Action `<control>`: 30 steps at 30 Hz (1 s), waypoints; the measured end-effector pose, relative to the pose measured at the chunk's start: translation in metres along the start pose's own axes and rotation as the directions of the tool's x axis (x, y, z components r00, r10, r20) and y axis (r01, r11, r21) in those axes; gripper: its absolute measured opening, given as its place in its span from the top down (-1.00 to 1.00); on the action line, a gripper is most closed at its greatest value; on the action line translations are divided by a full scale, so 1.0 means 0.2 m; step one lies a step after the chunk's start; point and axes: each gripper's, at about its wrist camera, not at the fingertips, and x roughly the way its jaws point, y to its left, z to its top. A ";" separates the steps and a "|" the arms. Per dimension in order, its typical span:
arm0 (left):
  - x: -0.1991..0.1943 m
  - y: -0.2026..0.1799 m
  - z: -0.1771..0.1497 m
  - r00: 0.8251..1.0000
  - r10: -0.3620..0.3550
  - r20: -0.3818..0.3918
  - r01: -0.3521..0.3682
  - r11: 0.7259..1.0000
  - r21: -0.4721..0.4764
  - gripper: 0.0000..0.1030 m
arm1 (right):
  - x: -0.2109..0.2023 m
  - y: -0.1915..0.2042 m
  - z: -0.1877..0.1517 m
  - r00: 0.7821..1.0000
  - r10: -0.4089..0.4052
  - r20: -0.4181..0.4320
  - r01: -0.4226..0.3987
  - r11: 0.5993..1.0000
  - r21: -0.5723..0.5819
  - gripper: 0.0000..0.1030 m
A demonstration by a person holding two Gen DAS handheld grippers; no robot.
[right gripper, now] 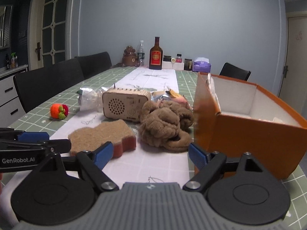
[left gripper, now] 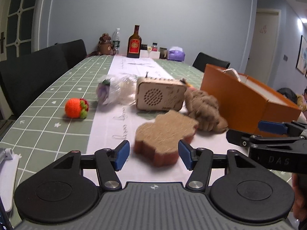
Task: Organize soft objects
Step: 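Move both open tools back over the remaining soft items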
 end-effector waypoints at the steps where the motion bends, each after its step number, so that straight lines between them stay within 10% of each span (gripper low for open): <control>1: 0.01 0.00 0.00 1.000 0.000 -0.005 0.000 1.000 0.006 -0.43 | 0.02 0.00 -0.01 1.000 0.000 -0.008 0.000 1.000 -0.004 -0.64; 11: 0.15 -0.06 0.07 0.996 -0.064 -0.063 0.077 0.971 0.225 -0.72 | 0.13 0.03 -0.02 0.998 -0.019 -0.054 0.016 0.998 -0.060 -0.45; 30: 0.36 0.00 0.06 0.977 -0.117 -0.176 0.145 0.978 0.152 -0.84 | 0.26 -0.03 -0.04 0.991 -0.004 -0.135 0.003 1.000 -0.008 -0.44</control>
